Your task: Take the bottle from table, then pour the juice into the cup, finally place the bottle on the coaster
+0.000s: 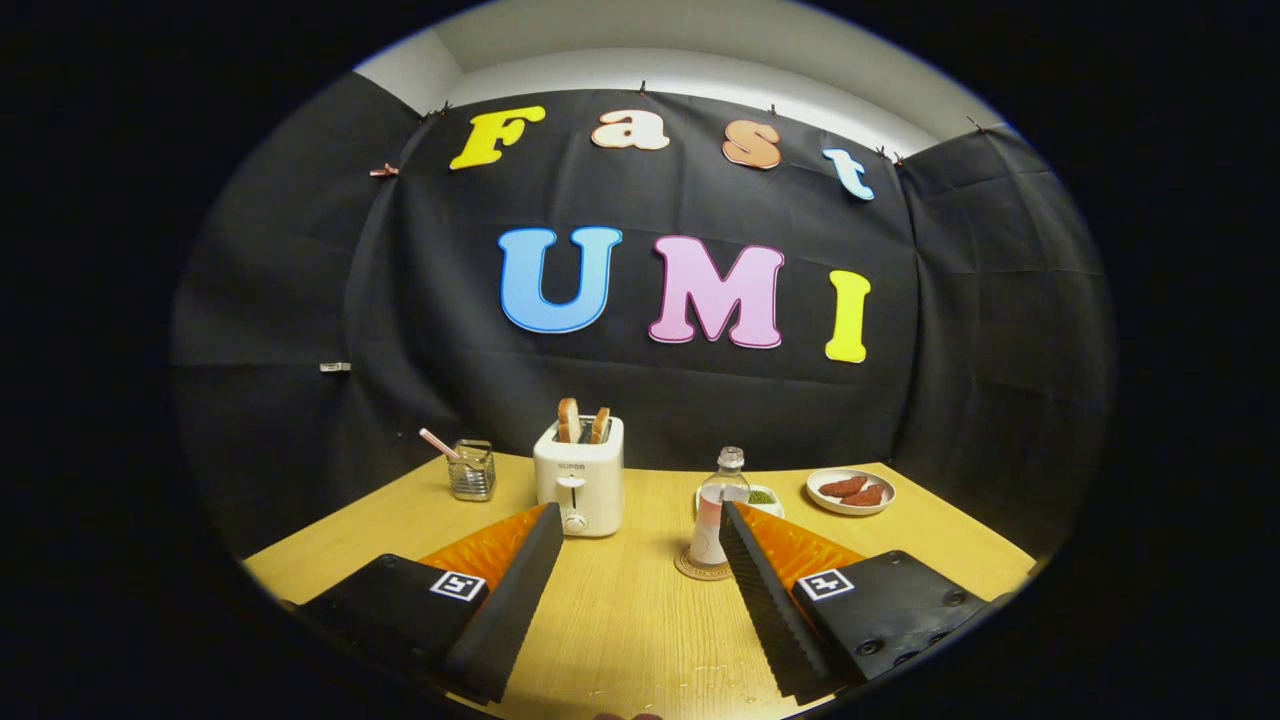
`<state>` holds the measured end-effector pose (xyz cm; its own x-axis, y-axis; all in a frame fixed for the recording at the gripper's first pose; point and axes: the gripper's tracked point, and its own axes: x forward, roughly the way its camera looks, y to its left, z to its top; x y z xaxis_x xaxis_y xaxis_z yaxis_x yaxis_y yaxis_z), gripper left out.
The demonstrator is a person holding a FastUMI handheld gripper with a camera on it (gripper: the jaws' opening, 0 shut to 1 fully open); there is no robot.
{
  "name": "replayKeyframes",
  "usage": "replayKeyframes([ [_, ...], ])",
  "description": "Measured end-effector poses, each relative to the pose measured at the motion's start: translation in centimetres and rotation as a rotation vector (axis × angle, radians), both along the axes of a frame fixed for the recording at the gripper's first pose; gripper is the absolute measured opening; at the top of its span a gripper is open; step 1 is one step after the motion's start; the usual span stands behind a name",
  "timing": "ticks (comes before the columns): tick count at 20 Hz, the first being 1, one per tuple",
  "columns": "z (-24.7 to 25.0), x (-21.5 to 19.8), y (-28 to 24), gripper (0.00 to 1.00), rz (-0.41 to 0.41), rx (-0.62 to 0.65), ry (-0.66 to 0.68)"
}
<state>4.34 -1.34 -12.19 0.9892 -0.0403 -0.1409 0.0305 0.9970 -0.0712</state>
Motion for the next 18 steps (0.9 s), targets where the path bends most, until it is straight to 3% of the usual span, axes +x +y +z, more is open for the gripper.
replayKeyframes([
  [18,8.3,-7.0,-8.0,0.97,0.105,0.060,-0.042],
])
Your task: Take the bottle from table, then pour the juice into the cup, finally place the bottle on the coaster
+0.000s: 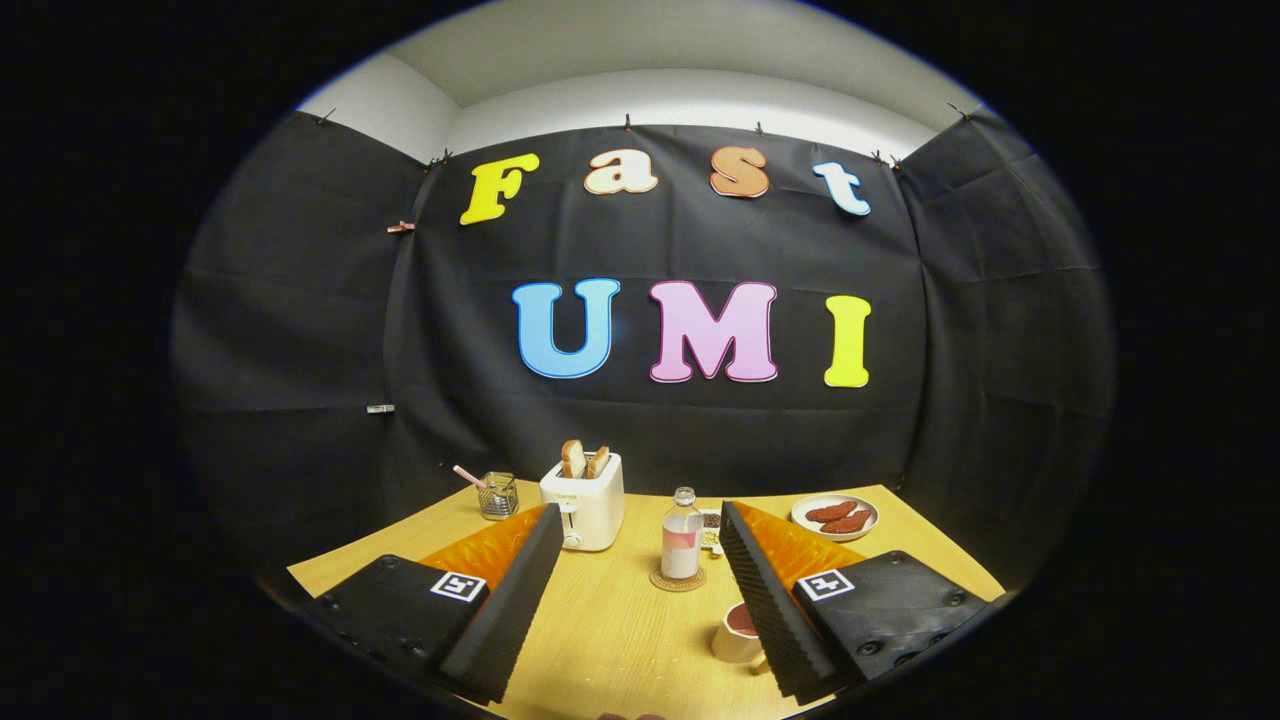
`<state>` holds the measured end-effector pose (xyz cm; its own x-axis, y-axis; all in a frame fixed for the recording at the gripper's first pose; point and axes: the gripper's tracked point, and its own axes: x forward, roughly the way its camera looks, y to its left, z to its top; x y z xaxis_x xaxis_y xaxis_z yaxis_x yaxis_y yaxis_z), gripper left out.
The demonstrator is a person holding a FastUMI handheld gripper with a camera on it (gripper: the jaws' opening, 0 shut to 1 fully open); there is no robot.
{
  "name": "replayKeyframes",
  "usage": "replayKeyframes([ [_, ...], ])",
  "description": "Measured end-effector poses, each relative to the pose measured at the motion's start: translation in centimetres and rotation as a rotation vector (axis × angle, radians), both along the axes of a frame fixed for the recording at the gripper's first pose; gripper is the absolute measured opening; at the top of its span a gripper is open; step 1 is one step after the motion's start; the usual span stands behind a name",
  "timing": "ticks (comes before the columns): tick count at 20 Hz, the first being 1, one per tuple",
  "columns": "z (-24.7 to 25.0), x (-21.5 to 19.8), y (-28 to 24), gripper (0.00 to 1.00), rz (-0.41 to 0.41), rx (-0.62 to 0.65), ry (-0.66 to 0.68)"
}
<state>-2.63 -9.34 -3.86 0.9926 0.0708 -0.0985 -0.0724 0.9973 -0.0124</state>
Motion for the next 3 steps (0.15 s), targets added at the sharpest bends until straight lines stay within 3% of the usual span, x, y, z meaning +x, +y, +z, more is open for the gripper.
replayKeyframes([
  [3,0.43,-0.55,-1.44,0.97,0.012,0.001,-0.012],
])
